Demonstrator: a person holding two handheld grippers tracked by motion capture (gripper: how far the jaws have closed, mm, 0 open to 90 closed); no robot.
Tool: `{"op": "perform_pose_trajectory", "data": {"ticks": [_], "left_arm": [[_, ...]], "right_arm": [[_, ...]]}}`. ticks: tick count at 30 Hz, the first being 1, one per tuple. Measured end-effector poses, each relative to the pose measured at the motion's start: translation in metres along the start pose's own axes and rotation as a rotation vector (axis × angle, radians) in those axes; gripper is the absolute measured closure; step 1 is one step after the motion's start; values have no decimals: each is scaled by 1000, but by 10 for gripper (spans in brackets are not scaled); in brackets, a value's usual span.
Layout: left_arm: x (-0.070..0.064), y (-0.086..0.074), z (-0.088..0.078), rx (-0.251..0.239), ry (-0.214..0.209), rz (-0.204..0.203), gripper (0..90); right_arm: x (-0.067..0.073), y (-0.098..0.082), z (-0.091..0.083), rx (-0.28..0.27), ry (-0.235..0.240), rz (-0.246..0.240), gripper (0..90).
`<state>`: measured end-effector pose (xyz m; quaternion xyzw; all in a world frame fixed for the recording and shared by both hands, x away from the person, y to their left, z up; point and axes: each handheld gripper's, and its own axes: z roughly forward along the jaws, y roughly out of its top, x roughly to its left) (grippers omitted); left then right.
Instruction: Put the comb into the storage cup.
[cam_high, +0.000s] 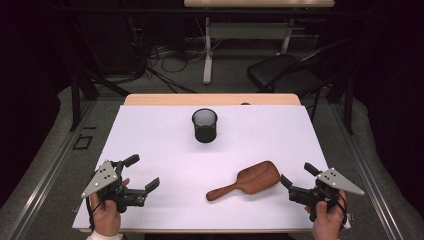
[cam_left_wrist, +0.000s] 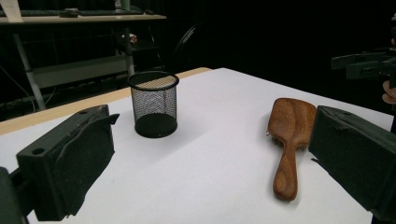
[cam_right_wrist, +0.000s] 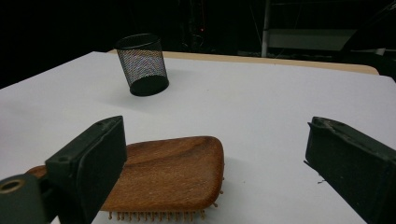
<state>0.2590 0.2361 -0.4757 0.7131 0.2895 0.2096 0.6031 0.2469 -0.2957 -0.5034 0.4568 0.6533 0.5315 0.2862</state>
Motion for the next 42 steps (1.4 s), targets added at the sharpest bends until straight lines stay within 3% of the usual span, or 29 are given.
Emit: {"op": "perform_pose_trajectory", "data": {"ticks": [7, 19, 23, 28, 34, 42], "left_arm": [[-6, 0, 2, 8, -13, 8, 2], [-4, 2, 7, 5, -25, 5, 2], [-2, 2, 10, 18, -25, 9, 2], [0, 2, 11, 14, -25, -3, 2], [-5, 2, 15, 29, -25, 5, 2], [-10, 2, 16, 34, -42, 15, 2]], "right_arm": [[9, -1, 5, 23, 9, -28, 50], [12, 1, 5, 22, 15, -19, 53], [16, 1, 7, 29, 36, 2, 55], [22, 4, 11, 41, 56, -8, 56], [26, 4, 16, 55, 90, 5, 56], [38, 3, 17, 62, 103, -35, 56]]}}
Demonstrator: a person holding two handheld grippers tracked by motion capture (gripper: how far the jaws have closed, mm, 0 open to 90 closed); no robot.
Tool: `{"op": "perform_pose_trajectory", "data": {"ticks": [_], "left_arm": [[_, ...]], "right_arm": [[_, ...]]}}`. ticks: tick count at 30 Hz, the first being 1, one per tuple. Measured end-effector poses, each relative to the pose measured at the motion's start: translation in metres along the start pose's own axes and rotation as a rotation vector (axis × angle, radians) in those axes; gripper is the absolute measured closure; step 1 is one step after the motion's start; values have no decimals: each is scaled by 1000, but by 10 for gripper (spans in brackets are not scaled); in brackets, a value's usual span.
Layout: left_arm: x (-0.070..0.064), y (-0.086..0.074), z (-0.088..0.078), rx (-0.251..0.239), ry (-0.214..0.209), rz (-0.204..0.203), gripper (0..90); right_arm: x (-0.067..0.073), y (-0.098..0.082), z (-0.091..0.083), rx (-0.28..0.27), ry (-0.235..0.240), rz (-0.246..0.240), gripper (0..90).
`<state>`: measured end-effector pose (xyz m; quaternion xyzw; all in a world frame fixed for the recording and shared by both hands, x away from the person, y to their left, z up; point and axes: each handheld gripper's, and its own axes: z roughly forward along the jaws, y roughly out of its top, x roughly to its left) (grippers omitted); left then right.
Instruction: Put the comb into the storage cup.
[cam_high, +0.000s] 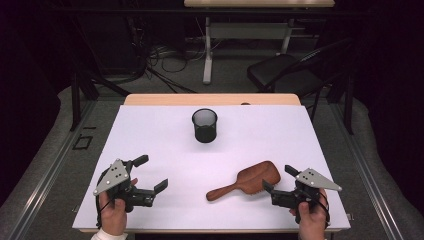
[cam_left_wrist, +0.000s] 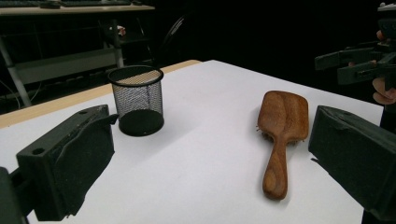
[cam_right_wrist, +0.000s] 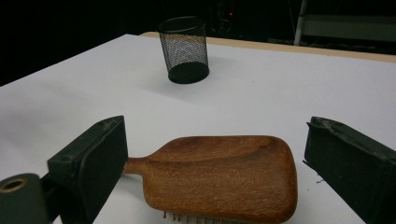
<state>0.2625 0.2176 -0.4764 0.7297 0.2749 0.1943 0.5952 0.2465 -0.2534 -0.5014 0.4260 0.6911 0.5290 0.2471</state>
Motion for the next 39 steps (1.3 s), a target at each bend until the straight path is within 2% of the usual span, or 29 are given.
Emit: {"op": "perform_pose_trajectory", "data": {"ticks": [5, 6, 10, 11, 17, 24, 26, 32, 34, 36, 39], "left_arm": [[-2, 0, 0, 4, -5, -2, 2], [-2, 0, 0, -1, -6, -6, 2], [-5, 1, 2, -3, -13, 1, 2], [-6, 1, 3, -2, -11, 4, 2], [-11, -1, 8, 22, -13, 11, 1], [-17, -3, 16, 48, -28, 23, 2], [-18, -4, 18, 60, -25, 14, 2], [-15, -7, 24, 91, -6, -50, 2], [-14, -7, 24, 92, -3, -76, 2], [-12, -8, 23, 75, 1, -100, 2], [-12, -8, 22, 90, 14, -99, 2]], "right_arm": [[1, 1, -4, -15, 1, 14, 56], [3, 0, -4, -13, 17, 40, 57], [10, 1, 1, -3, 27, 5, 57], [15, 1, 5, 3, 39, -16, 57], [22, 2, 11, 11, 54, -35, 57], [30, 2, 16, 52, 46, -58, 55], [33, 3, 17, 58, 41, -59, 55], [33, 6, 18, 61, 35, -62, 53], [34, 7, 20, 57, 44, -54, 53], [35, 8, 22, 64, 50, -65, 45], [37, 10, 27, 78, 63, -75, 34]]}}
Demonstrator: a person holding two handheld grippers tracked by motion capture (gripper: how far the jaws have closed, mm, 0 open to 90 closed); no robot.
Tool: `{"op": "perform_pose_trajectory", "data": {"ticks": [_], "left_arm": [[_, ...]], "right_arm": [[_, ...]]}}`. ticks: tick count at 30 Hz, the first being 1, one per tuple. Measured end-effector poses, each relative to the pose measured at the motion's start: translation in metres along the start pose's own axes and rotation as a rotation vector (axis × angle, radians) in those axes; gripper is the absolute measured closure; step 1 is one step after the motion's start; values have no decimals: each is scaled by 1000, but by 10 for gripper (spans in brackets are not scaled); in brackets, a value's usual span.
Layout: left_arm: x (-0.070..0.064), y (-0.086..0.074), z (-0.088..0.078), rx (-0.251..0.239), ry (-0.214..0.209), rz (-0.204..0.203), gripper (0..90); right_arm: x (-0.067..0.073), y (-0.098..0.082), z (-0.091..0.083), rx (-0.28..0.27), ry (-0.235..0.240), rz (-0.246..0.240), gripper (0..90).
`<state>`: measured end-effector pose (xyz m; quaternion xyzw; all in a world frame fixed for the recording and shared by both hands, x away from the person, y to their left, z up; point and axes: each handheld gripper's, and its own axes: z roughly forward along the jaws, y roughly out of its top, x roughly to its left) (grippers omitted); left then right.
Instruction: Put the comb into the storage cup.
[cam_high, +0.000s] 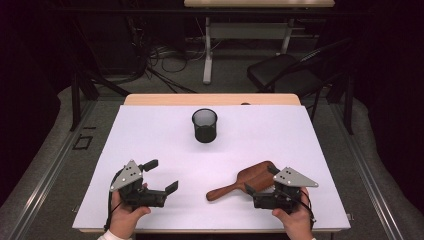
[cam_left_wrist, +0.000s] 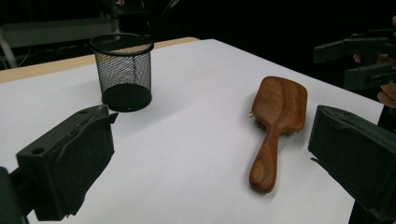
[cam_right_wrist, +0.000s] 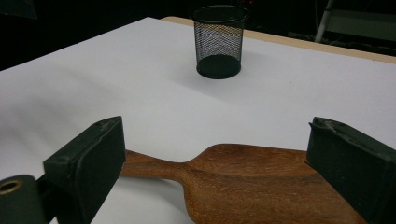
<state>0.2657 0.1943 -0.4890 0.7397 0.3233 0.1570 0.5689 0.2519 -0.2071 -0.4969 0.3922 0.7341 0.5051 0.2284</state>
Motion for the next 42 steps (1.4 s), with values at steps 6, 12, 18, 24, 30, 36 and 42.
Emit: {"op": "perform_pose_trajectory", "data": {"ticks": [6, 12, 18, 24, 30, 36, 42], "left_arm": [[0, -1, -1, -4, 9, 8, 2], [-1, 1, -3, -18, -3, 5, 3], [0, 1, -3, -3, 17, 1, 3], [0, 0, -4, -11, 36, 8, 3], [0, -1, -3, 4, 36, 7, 3], [2, -2, -3, 1, 42, -3, 3], [4, -3, -4, -1, 46, -13, 4]], "right_arm": [[6, 1, 8, 40, -13, -5, 42], [13, 1, 13, 49, -21, -25, 143], [14, 5, 18, 51, -28, -15, 164], [15, 5, 25, 62, -36, -21, 214], [17, 7, 32, 67, -27, -25, 294], [18, 7, 44, 83, -16, -7, 414], [20, 7, 48, 80, -17, 7, 452]]}}
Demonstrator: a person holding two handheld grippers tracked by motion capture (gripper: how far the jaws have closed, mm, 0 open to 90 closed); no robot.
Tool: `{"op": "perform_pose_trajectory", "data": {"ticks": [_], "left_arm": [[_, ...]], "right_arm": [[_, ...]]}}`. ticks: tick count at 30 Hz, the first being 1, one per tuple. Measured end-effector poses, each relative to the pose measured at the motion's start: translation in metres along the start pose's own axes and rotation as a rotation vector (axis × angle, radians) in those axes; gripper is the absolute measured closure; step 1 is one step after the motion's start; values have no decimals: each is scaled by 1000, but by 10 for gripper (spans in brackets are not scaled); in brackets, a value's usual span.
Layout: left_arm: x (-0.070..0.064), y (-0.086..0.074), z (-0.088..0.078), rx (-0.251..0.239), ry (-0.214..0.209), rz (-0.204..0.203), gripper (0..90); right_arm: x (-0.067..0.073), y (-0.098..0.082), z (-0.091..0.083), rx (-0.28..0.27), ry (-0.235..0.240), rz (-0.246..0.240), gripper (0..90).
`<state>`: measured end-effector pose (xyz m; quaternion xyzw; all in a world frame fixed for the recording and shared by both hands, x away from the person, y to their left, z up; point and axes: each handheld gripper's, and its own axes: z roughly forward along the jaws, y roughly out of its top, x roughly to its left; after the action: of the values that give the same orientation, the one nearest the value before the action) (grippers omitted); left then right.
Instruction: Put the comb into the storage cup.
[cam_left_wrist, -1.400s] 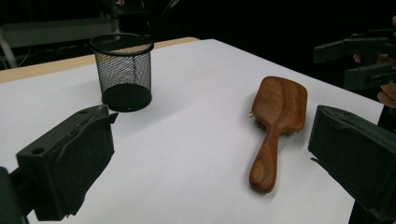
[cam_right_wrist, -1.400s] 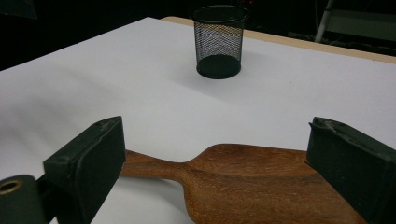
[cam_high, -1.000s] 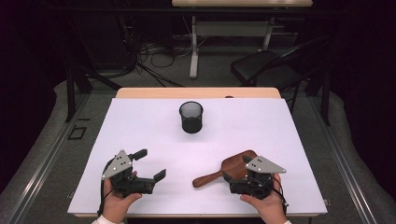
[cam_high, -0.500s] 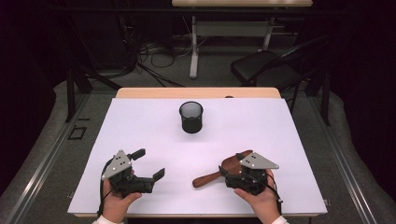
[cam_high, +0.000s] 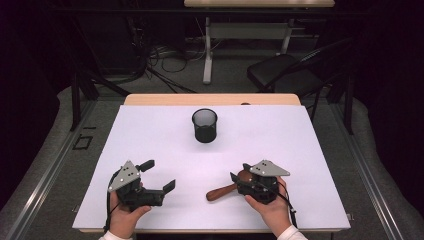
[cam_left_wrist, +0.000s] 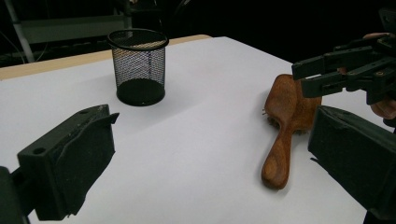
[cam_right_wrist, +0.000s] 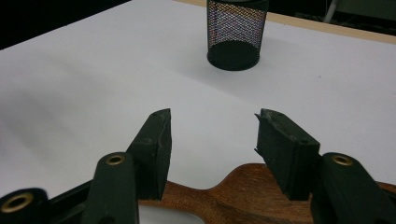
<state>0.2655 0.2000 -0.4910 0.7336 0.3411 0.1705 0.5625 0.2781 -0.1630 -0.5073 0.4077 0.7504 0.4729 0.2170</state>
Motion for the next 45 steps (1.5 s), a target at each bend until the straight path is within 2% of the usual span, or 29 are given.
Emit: {"op": "perform_pose_trajectory", "data": {"ticks": [7, 11, 12, 13, 14, 15, 22, 32, 45], "left_arm": [[1, -1, -1, 2, 9, -12, 5], [2, -1, -1, -6, 3, -14, 5], [2, -1, 0, -6, 3, -17, 4], [2, -1, -1, 2, 8, -19, 5], [2, -1, -1, 2, 8, -19, 5], [2, -2, 0, 0, 5, -20, 5], [2, -2, 0, 1, 2, -15, 6], [2, -3, 1, 7, -3, -15, 6], [2, -4, 2, 11, 1, -19, 11]], "right_arm": [[3, 0, 7, 33, 6, -2, 495], [5, 0, 10, 30, 6, -8, 520], [6, 0, 11, 30, 12, -8, 540], [6, -1, 14, 39, 39, 6, 577], [6, -1, 14, 39, 39, 6, 577], [7, -1, 17, 48, 59, 25, 594], [13, -2, 24, 75, 52, 17, 651], [14, -6, 36, 164, 56, 27, 900], [22, -14, 51, 239, 65, 7, 900]]}}
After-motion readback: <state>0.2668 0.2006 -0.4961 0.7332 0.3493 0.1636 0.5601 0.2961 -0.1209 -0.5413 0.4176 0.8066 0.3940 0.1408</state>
